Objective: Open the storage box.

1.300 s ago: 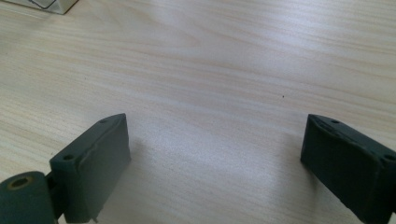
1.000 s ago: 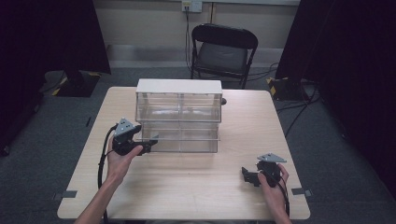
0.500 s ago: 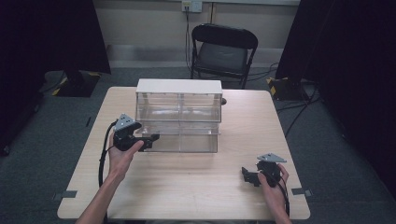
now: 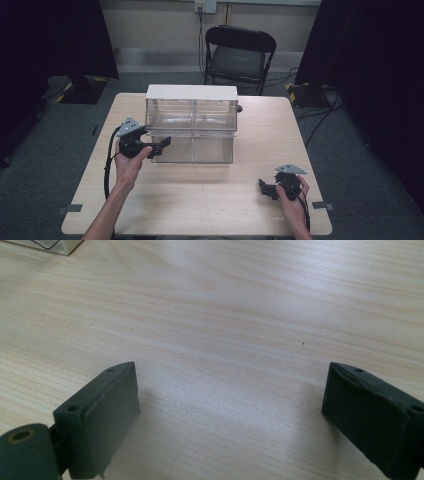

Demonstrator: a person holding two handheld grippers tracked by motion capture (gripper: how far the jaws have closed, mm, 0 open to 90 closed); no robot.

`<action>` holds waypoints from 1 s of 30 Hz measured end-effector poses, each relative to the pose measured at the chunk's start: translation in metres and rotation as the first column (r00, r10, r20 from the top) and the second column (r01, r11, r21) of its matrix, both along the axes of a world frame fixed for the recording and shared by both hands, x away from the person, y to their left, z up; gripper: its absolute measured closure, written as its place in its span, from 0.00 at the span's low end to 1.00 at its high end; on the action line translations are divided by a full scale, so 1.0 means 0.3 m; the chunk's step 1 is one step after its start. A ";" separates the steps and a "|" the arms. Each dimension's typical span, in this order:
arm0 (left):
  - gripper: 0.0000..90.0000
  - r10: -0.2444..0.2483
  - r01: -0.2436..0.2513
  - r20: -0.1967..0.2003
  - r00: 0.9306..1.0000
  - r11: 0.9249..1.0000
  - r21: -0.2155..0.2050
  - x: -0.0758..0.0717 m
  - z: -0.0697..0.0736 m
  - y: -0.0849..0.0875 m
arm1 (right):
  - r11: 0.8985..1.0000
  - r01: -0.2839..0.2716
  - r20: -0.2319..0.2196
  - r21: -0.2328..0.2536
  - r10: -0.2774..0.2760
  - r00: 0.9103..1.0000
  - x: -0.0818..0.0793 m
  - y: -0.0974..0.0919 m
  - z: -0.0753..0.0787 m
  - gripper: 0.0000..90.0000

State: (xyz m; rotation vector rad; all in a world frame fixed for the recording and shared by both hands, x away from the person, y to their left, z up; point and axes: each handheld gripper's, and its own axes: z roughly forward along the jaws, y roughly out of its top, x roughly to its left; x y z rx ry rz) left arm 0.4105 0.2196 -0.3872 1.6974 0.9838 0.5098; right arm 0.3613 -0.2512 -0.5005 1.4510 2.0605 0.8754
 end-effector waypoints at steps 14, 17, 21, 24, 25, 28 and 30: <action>0.09 -0.001 0.001 -0.008 1.000 1.000 0.002 0.003 -0.005 0.003 | 1.000 0.001 -0.001 0.000 -0.001 1.000 0.000 0.000 0.000 0.08; 0.09 -0.001 0.001 -0.013 1.000 1.000 -0.003 0.005 -0.004 0.003 | 1.000 0.001 0.000 0.000 -0.001 1.000 0.000 0.000 0.000 0.08; 0.09 -0.007 0.007 -0.022 1.000 1.000 0.005 0.009 -0.006 0.007 | 1.000 0.001 -0.001 0.000 -0.001 1.000 0.000 0.000 0.000 0.08; 0.10 -0.004 0.005 -0.023 1.000 1.000 0.006 0.009 -0.007 0.006 | 1.000 0.001 -0.001 0.000 -0.001 1.000 0.000 0.000 0.000 0.08; 0.10 -0.003 0.003 -0.023 1.000 1.000 0.006 0.008 -0.008 0.006 | 1.000 0.002 -0.001 0.001 -0.002 1.000 0.000 0.000 0.000 0.08; 0.10 -0.005 0.005 -0.025 1.000 1.000 0.008 0.009 -0.007 0.006 | 1.000 0.001 -0.001 0.000 -0.001 1.000 0.000 0.000 0.000 0.08; 0.10 -0.004 0.004 -0.025 1.000 1.000 0.008 0.009 -0.007 0.006 | 1.000 0.001 -0.001 0.000 -0.001 1.000 0.000 0.000 0.000 0.08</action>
